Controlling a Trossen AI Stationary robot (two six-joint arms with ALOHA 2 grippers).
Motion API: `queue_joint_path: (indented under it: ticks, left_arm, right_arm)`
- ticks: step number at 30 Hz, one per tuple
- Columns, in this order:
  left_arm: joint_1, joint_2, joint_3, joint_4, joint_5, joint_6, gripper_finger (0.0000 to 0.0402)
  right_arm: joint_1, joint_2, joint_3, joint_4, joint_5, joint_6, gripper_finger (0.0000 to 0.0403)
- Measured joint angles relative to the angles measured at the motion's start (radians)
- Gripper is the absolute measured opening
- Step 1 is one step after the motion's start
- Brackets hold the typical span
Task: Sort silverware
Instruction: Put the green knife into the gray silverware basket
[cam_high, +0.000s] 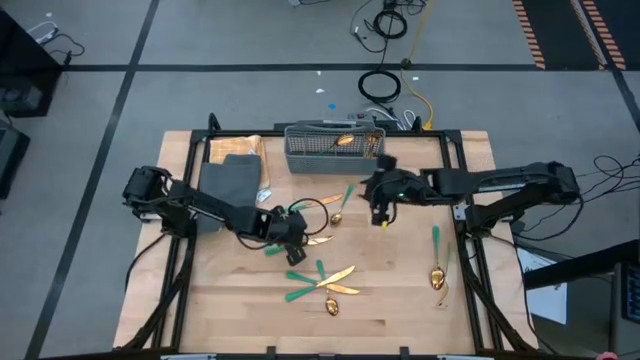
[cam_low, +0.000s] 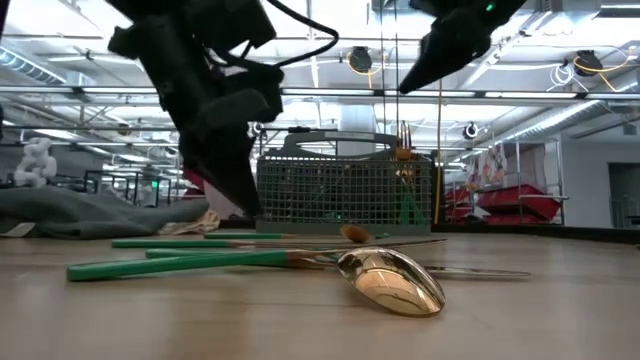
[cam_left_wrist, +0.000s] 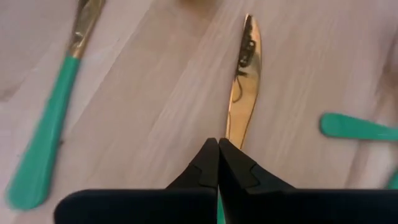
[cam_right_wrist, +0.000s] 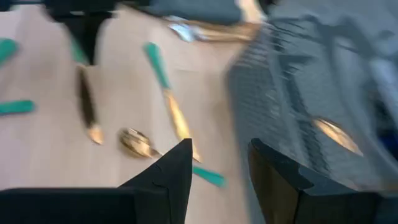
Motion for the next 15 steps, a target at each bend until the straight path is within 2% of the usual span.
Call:
queue_joint_path:
  ticks: [7,11,15]
  left_arm:
    - [-0.040,-0.170,0.071,-0.358,-0.011,-0.054,0.0037]
    - [-0.073,-0.253,0.071,-0.487,-0.011,-0.125,0.0042]
    - [-0.108,-0.293,0.072,-0.607,-0.010,-0.165,0.0043]
  right_arm:
    - [-0.019,0.269,0.048,0.207,-0.174,-0.057,0.0172]
    - [-0.019,0.452,0.171,0.216,-0.332,-0.085,0.0189]
    - [-0.005,0.600,0.328,0.153,-0.441,-0.129,0.0209]
